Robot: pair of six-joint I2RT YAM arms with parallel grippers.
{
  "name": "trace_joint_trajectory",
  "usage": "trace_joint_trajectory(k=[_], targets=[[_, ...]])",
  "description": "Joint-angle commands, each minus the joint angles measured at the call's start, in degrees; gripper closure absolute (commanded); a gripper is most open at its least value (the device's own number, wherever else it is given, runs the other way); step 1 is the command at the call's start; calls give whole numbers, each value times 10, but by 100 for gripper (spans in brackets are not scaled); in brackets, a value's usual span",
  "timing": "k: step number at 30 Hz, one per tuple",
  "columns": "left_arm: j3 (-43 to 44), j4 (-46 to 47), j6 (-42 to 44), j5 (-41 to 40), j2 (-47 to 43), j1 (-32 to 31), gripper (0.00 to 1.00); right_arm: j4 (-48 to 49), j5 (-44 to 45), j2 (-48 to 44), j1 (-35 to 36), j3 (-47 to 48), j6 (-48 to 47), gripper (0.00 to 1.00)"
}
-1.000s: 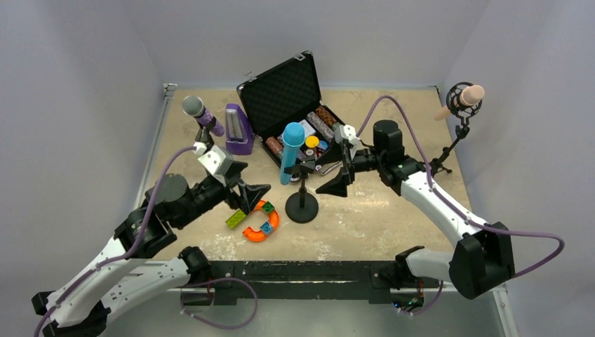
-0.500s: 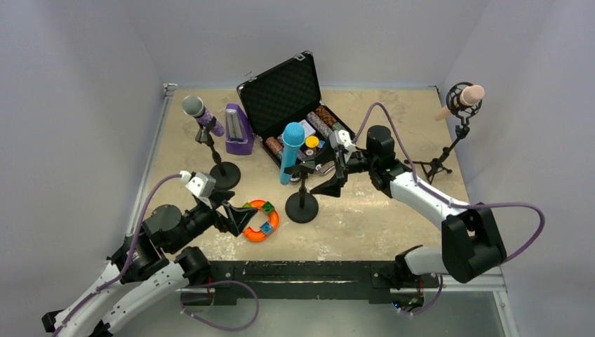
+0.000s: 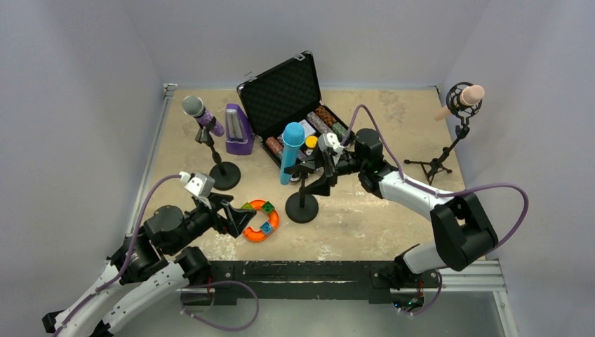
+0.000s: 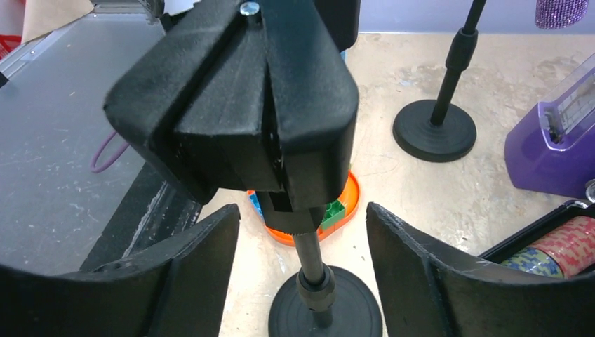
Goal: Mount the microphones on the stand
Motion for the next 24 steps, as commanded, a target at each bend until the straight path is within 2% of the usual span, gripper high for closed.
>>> trace_joint_trajectory(k=[1, 8, 13, 14, 24], targets=[[-3, -2, -8, -6, -6, 0, 2, 42, -20, 10, 4, 0, 8, 37], [-2, -3, -7, -6, -9, 0, 2, -24, -42, 13, 9, 16, -53, 65], [-3, -7, -7, -6, -12, 0, 2, -70, -44, -3, 9, 17, -99, 96], [-3, -8, -7, -6, -13, 0, 2, -78, -43, -6, 8, 19, -105, 100], [-3, -18, -8, -6, -22, 0, 2, -158, -45, -47, -8, 43, -154, 100]])
